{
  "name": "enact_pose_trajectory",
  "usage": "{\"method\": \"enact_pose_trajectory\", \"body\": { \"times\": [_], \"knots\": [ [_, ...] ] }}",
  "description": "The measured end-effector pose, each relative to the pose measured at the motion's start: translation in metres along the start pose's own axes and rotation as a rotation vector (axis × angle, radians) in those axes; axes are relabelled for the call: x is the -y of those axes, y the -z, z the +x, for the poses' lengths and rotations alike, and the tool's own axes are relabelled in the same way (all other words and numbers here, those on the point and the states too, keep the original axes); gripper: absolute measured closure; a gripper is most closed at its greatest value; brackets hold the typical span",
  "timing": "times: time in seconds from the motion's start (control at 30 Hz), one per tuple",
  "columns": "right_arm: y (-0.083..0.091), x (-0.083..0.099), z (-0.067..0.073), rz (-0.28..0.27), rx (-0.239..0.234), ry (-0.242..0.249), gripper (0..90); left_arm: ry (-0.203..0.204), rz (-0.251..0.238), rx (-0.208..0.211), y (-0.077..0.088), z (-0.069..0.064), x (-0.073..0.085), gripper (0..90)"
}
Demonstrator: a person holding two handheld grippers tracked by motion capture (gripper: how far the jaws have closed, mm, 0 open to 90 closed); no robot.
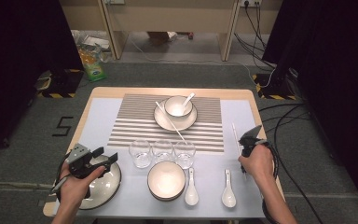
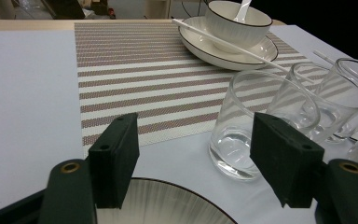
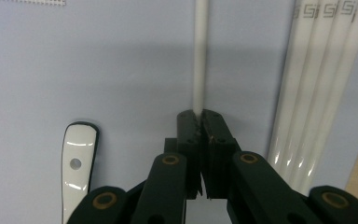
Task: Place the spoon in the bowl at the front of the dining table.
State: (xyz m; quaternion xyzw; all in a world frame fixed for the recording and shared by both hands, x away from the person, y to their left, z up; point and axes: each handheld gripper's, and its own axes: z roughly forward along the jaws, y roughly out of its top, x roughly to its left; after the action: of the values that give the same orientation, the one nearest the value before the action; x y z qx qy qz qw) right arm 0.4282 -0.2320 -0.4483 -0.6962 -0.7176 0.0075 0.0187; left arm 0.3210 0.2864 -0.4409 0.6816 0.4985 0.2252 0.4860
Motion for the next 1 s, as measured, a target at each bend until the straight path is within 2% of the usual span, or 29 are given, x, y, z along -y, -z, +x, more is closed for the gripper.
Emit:
{"method": "enact_pose_trajectory", "body": {
  "times": [0.1,0.3,0.33,0.43,0.5,0.67,0.87,1.0],
  "knots": [
    [0.000,0.001,-0.003,-0.003,-0.015,0.013,87.1,0.003,-0.004,-0.001,0.001,0.001,0.000,32.1],
    [0.001,0.002,-0.005,-0.010,-0.042,0.002,87.3,0.003,0.000,-0.002,0.000,0.001,0.000,32.1],
    [0.002,0.002,-0.006,-0.016,-0.046,0.016,87.3,0.005,0.000,-0.002,0.000,0.001,0.000,32.2],
    [0.004,0.003,-0.007,-0.017,-0.057,-0.002,87.3,0.004,0.001,-0.002,0.000,0.001,0.000,32.1],
    [0.004,0.004,-0.009,-0.027,-0.066,0.019,87.4,0.005,0.000,-0.002,0.000,0.001,0.001,32.1],
    [0.006,0.005,-0.009,-0.032,-0.091,0.008,87.4,0.000,-0.001,-0.002,0.000,0.001,0.000,32.2],
    [0.011,0.008,-0.011,-0.075,-0.115,0.011,87.4,-0.001,-0.003,-0.002,0.000,0.001,0.000,32.2],
    [0.016,0.010,-0.011,-0.110,-0.152,0.012,87.4,-0.003,-0.003,-0.002,0.000,0.000,0.000,32.2]
  ]
}}
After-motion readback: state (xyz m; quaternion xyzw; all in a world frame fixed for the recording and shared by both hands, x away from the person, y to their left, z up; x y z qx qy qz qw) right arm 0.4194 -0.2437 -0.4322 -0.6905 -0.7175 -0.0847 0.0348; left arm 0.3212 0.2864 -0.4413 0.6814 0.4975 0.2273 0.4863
